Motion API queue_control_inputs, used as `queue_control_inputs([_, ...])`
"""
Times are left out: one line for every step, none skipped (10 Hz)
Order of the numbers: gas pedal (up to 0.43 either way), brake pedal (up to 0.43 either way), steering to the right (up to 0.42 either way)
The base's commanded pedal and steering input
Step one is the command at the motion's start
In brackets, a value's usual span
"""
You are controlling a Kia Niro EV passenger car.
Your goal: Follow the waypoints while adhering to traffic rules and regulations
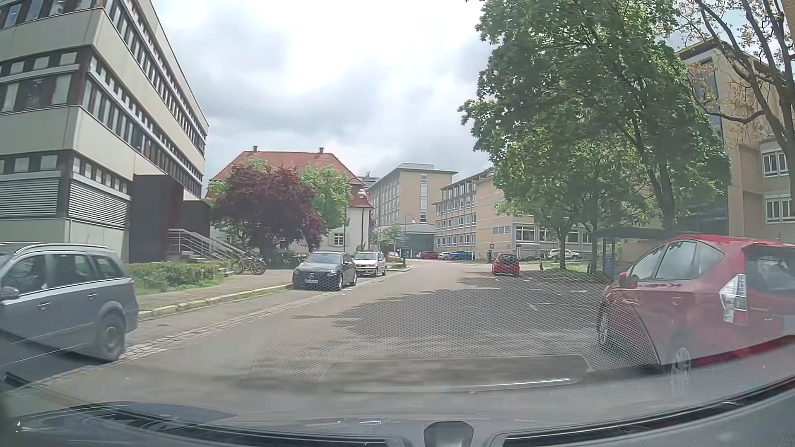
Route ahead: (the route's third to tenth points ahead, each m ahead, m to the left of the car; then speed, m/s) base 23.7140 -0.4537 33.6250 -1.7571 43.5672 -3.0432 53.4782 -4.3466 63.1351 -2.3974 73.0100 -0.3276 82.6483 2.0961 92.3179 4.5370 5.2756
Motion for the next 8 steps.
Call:
queue_control_inputs([0.169, 0.0, 0.105])
queue_control_inputs([0.169, 0.0, 0.089])
queue_control_inputs([0.169, 0.0, 0.084])
queue_control_inputs([0.169, 0.0, 0.082])
queue_control_inputs([0.169, 0.0, 0.079])
queue_control_inputs([0.169, 0.0, 0.069])
queue_control_inputs([0.169, 0.0, 0.055])
queue_control_inputs([0.169, 0.0, 0.047])
